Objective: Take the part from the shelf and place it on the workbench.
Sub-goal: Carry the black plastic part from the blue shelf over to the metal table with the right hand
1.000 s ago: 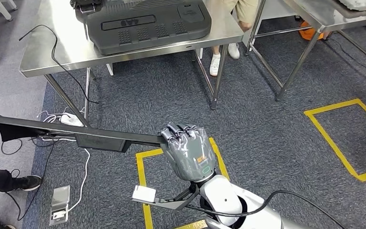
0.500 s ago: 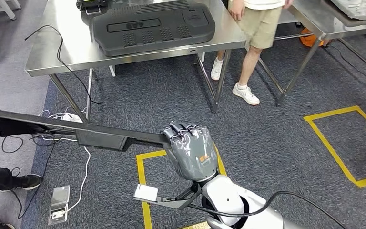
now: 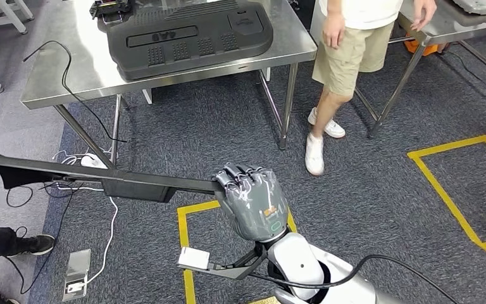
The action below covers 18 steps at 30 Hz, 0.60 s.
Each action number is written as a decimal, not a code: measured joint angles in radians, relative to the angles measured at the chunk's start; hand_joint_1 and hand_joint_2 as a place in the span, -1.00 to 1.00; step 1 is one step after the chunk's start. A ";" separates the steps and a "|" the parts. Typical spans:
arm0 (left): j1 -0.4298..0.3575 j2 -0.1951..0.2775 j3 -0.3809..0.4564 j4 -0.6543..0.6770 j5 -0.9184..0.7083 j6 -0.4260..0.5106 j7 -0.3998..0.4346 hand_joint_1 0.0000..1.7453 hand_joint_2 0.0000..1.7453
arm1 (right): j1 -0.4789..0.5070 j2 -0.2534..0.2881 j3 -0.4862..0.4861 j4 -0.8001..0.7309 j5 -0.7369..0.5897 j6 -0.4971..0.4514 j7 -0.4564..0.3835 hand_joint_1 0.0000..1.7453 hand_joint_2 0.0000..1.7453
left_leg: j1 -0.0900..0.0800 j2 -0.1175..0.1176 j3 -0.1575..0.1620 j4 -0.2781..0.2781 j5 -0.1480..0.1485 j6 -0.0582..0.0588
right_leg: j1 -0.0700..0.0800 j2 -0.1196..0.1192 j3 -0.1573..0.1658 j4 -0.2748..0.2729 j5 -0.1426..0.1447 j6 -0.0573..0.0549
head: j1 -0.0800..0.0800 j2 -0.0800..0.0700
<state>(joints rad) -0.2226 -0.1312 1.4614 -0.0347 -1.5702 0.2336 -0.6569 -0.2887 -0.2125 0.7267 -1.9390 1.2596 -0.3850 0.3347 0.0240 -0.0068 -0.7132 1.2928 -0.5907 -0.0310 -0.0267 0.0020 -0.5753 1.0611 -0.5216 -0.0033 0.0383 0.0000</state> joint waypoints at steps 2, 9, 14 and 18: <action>0.002 0.000 0.000 0.000 0.000 0.003 0.000 -1.00 1.00 | 0.000 0.000 0.000 0.000 -0.002 0.000 -0.002 1.00 1.00 | -0.007 0.000 -0.028 0.035 0.013 0.012 | 0.009 -0.001 0.007 0.000 -0.006 -0.006 | -0.001 0.000; 0.002 0.003 0.000 0.000 0.000 0.008 0.000 -1.00 1.00 | -0.003 0.003 0.000 0.001 -0.005 -0.002 -0.004 1.00 1.00 | -0.042 0.000 0.078 -0.233 0.133 0.067 | 0.019 -0.002 0.029 -0.010 -0.024 0.003 | -0.001 0.000; 0.001 0.003 0.000 0.000 0.000 0.008 0.000 -1.00 1.00 | -0.007 0.003 0.000 0.001 -0.005 -0.004 -0.006 1.00 1.00 | -0.027 0.002 0.107 -0.272 0.134 0.068 | 0.018 -0.002 -0.032 0.125 -0.097 0.025 | 0.005 0.000; 0.002 0.003 0.000 0.000 0.000 0.007 0.000 -1.00 1.00 | -0.005 0.003 0.000 0.001 -0.005 -0.005 -0.006 1.00 1.00 | -0.024 0.001 0.117 -0.269 0.123 0.067 | 0.010 -0.002 -0.108 0.215 -0.080 0.036 | 0.011 0.000</action>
<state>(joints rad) -0.2203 -0.1282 1.4616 -0.0347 -1.5702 0.2408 -0.6573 -0.2939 -0.2096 0.7263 -1.9380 1.2546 -0.3902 0.3285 -0.0004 -0.0060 -0.5960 1.0233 -0.4681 0.0360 -0.0162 -0.0003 -0.6834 1.2761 -0.6011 0.0330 0.0489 0.0000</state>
